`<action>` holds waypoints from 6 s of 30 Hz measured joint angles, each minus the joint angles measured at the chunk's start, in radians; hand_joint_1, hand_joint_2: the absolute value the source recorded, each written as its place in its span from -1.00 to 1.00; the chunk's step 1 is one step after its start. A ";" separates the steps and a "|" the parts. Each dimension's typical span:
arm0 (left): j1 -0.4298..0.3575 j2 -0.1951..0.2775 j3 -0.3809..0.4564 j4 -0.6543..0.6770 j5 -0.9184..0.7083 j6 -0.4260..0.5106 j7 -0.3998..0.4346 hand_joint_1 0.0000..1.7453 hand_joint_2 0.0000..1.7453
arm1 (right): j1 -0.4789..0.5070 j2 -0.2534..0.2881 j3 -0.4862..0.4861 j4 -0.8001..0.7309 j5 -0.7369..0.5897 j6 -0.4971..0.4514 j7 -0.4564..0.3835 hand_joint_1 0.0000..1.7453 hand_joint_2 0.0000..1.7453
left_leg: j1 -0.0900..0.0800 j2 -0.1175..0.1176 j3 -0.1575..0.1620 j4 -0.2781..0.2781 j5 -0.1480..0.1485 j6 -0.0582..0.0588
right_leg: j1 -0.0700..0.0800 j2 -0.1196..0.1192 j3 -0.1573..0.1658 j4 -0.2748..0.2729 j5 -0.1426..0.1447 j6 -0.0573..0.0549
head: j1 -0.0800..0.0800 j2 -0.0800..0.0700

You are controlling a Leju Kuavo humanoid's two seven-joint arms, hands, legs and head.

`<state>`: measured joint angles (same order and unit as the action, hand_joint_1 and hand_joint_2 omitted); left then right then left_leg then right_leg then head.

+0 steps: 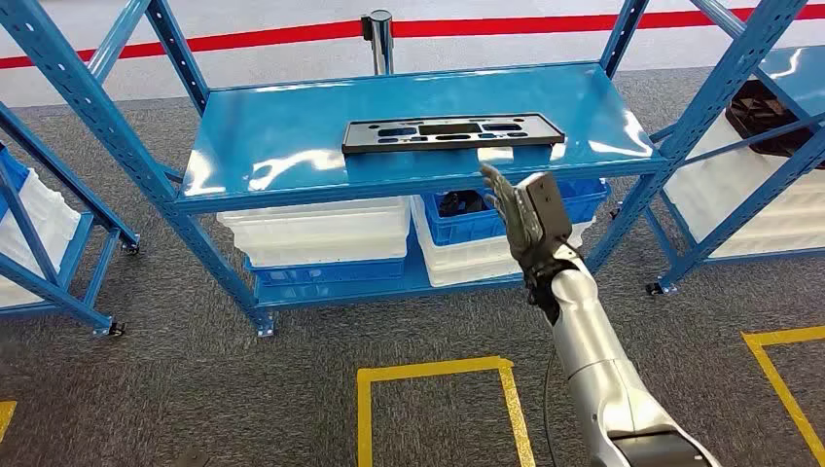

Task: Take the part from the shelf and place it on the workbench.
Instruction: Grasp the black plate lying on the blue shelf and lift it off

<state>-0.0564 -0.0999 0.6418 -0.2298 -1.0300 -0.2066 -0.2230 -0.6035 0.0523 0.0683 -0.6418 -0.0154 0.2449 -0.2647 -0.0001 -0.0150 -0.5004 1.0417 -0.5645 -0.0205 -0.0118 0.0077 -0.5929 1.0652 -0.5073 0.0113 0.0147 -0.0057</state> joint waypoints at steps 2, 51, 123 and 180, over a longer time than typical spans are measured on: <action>-0.002 -0.002 0.004 0.002 -0.008 -0.002 0.003 -1.00 -1.00 | -0.034 -0.004 0.015 -0.012 -0.003 0.003 0.006 -1.00 -1.00 | 0.000 0.000 0.000 0.000 0.000 0.000 | 0.000 0.000 0.000 0.000 0.000 0.000 | 0.000 0.000; -0.071 -0.081 0.146 0.049 -0.107 0.027 0.083 -1.00 -1.00 | -0.646 -0.183 0.427 -0.188 -0.068 0.033 0.124 -1.00 -1.00 | 0.009 0.007 -0.115 0.028 0.070 0.008 | -0.009 0.004 0.002 -0.003 0.001 0.024 | -0.009 0.000; -0.079 -0.085 0.148 0.054 -0.120 0.030 0.067 -1.00 -1.00 | -0.650 -0.214 0.458 -0.200 -0.030 0.056 0.112 -1.00 -1.00 | 0.019 0.006 -0.151 0.014 0.128 0.001 | -0.003 0.015 0.025 -0.050 0.020 0.013 | 0.012 0.000; -0.082 -0.105 0.145 0.054 -0.146 0.027 0.086 -1.00 -1.00 | -0.098 -0.065 0.806 0.057 0.468 -0.159 -0.065 -1.00 1.00 | 0.026 0.007 -0.146 0.006 0.129 -0.001 | 0.003 0.015 0.024 -0.049 0.016 0.018 | 0.012 0.000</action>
<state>-0.1385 -0.2052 0.7866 -0.1755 -1.1757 -0.1798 -0.1373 -0.7012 -0.0124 0.8739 -0.5849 0.4522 0.0859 -0.3300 0.0255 -0.0081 -0.6467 1.0480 -0.4355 -0.0217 -0.0087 0.0231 -0.5686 1.0159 -0.4911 0.0293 0.0267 -0.0057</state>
